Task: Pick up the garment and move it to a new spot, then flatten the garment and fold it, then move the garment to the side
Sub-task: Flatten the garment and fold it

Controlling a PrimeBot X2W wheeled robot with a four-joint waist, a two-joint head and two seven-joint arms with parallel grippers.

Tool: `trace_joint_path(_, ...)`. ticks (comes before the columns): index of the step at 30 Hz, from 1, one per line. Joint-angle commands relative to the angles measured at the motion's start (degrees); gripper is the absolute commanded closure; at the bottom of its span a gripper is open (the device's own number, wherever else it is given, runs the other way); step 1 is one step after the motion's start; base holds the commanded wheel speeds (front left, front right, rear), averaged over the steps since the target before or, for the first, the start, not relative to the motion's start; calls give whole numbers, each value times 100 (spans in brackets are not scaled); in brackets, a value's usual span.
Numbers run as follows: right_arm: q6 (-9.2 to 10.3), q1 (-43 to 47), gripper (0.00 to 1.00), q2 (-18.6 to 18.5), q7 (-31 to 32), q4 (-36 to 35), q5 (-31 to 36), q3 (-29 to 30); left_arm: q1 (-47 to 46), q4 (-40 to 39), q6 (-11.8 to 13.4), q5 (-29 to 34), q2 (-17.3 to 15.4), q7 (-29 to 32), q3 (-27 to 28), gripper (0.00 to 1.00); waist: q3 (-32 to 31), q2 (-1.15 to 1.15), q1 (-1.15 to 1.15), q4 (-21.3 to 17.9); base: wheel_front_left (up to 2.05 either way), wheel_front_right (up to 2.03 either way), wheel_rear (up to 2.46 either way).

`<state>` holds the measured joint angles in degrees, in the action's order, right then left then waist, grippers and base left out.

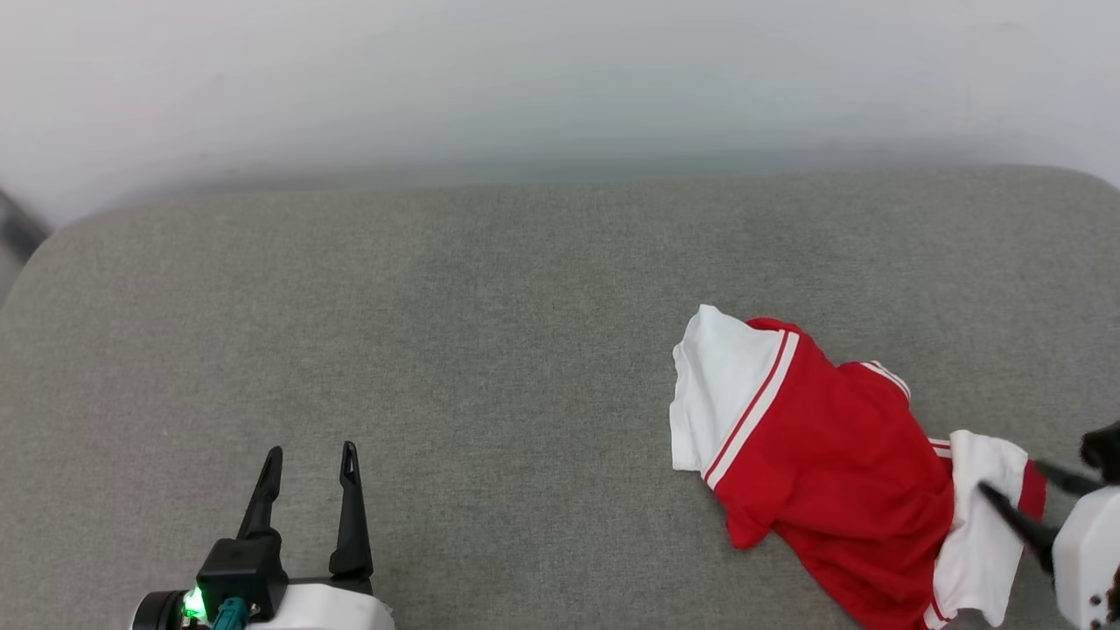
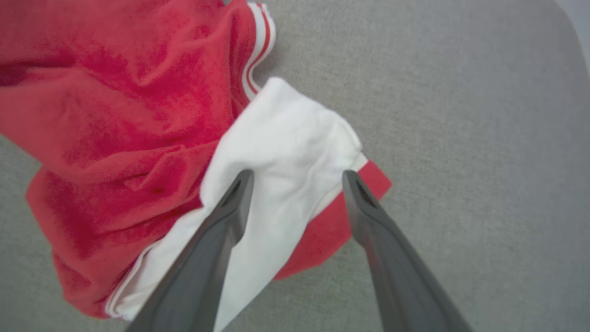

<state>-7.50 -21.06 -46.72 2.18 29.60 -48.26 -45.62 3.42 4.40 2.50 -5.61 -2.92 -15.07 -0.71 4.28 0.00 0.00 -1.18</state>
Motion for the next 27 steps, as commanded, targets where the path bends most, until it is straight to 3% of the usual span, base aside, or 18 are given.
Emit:
trace_joint_path(1,2,139,0,10,-231,-41,152,292,0,31,-63,65,-6,-15,30,0,-120,0,0,-54,0,0,0)
trace_joint_path(5,2,265,0,154,-804,-200,666,1221,-262,102,-202,186,-149,-15,35,0,-244,0,0,-113,0,0,0)
trace_joint_path(8,2,452,0,475,-1265,-395,1298,2074,-585,331,-361,286,-326,-15,-36,0,-292,0,0,-154,0,0,0)
trace_joint_path(12,2,819,0,1253,-1556,-950,2258,3292,-1289,600,-604,405,-554,171,-243,0,-303,0,0,-196,0,0,0)
trace_joint_path(16,2,1390,0,2346,-1665,-1814,3142,4285,-2123,771,-862,412,-812,729,-598,0,-235,0,0,-250,0,0,0)
trace_joint_path(17,2,1390,0,2346,-1665,-1814,3142,4285,-2123,771,-862,412,-812,729,-598,0,-235,0,0,-250,0,0,0)
trace_joint_path(22,2,1917,0,3463,-1710,-2647,3856,4842,-3155,885,-982,7,-969,1575,-1401,0,-68,0,0,-335,0,0,0)
trace_joint_path(23,2,1978,0,3618,-1714,-2737,3934,4850,-3364,898,-982,-157,-1030,1763,-1671,0,-28,0,0,-360,0,0,0)
trace_joint_path(24,2,2081,0,3862,-1719,-2876,4062,4823,-3855,921,-979,-515,-1232,2127,-2282,0,81,0,0,-418,0,0,0)
trace_joint_path(27,2,2119,0,4032,-1730,-2987,4214,4733,-4505,976,-984,-1163,-1452,2739,-3233,0,256,0,0,-519,0,0,0)
